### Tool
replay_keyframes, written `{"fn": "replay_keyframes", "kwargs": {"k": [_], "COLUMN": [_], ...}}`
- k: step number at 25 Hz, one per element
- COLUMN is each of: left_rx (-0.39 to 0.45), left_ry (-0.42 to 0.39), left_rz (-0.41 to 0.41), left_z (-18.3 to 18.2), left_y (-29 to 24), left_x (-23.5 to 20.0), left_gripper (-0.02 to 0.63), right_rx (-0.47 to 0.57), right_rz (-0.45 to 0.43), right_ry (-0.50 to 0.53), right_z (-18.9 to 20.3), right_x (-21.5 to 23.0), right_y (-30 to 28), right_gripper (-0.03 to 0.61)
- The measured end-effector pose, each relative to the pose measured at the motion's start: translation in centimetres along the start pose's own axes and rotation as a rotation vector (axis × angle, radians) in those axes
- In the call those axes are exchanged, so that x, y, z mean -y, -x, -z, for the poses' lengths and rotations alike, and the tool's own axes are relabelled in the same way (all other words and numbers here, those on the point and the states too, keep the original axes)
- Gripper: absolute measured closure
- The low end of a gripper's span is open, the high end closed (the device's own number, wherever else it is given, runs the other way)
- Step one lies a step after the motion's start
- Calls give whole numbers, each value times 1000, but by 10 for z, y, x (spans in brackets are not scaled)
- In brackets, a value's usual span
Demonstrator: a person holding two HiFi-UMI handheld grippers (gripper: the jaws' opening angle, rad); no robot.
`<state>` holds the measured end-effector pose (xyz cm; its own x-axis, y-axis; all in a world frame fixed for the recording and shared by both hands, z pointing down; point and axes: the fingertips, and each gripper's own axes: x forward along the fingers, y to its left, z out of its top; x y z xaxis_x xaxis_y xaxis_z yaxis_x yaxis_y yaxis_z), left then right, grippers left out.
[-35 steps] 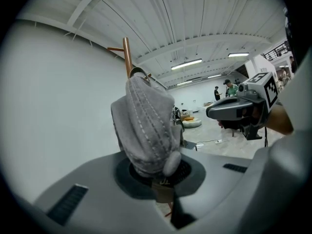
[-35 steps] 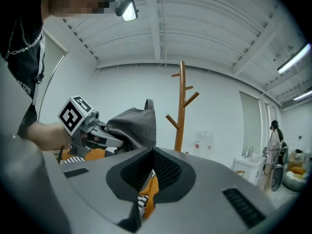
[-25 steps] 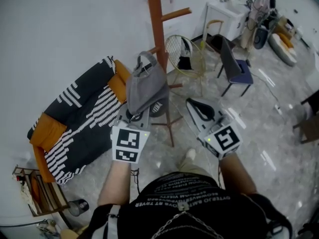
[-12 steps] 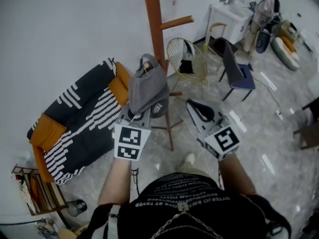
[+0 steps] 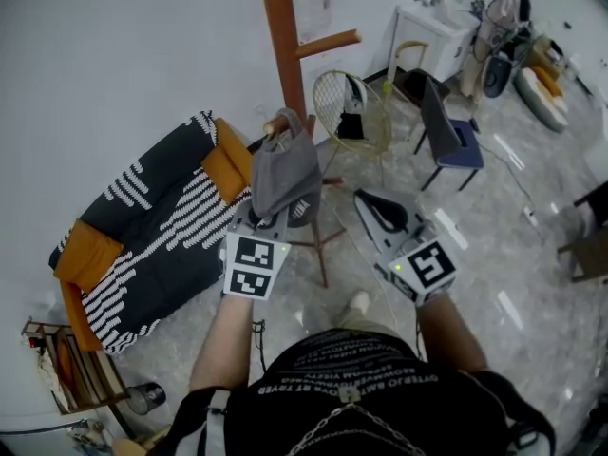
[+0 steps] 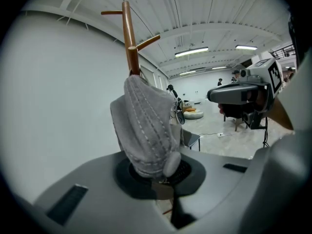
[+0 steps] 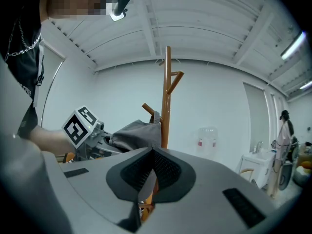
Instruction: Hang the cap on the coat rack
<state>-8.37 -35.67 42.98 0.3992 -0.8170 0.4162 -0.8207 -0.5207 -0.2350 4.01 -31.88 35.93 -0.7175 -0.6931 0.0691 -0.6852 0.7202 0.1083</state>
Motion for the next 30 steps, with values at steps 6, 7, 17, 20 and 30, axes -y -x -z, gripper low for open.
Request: {"fn": "replay_keyframes", "kwargs": {"k": [6,7,17,20,30], "left_rx": [-28,-16,65,106,214], "left_ry": [-10,-6,50,72,66], "left_rz": [-8,-13,2,-9,-57], "left_z": [15,14,29,28,8], "left_y": [-8,-6,17,29,68], "left_x": [3,2,6,5,-4], "left_gripper": [590,583,497,498,499], "right_rx": [-6,-7,-14,-15,7], "right_rz": [-7,-8,-35,-38,-14], "right_ry": [-2,-4,-2,0,25], "right_z": [2,2,4,3,0], "right_x": [-1,-1,-13,-17,-20], "right_y": [0,-1,-7,-7,0], "right_gripper": [575,575,575,575,575]}}
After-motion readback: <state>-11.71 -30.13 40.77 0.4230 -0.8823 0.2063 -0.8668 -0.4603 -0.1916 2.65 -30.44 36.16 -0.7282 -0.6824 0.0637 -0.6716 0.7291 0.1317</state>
